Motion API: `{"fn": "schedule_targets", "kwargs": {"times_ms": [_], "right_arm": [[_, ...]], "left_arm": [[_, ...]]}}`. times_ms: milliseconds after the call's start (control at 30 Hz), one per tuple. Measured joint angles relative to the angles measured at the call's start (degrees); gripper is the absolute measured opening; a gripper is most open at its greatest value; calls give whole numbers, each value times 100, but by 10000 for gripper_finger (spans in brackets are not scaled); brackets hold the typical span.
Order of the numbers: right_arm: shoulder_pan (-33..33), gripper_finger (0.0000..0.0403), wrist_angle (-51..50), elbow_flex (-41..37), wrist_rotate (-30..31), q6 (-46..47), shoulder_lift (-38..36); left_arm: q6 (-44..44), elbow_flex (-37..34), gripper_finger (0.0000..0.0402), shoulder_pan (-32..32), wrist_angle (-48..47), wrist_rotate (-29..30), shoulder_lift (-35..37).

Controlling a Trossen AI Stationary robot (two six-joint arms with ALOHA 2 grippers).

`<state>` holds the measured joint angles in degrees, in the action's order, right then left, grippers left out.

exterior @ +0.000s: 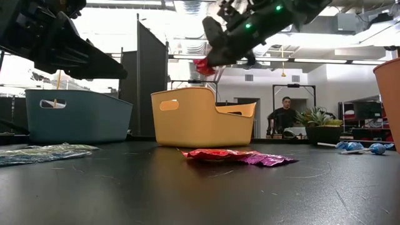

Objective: Sort candy
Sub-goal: Put the red candy into the yellow bin

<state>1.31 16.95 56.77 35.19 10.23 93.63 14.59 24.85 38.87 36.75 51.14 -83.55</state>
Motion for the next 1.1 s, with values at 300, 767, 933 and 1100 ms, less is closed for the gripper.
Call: {"fn": "schedule_targets", "kwargs": {"times_ms": [300, 767, 933, 1100], "right_arm": [[-235, 14, 690, 0, -187, -143, 419], [-621, 97, 2811, -1373, -657, 652, 352], [-652, 179, 2743, -1373, -780, 752, 351], [-538, 255, 3022, -1373, -786, 323, 351]], "left_arm": [[0, 2, 178, 0, 9, -36, 0], [-62, 2, 178, -13, 16, 31, 0], [-33, 2, 178, -122, 26, 39, 0], [35, 2, 178, -219, 50, 39, 0]]}}
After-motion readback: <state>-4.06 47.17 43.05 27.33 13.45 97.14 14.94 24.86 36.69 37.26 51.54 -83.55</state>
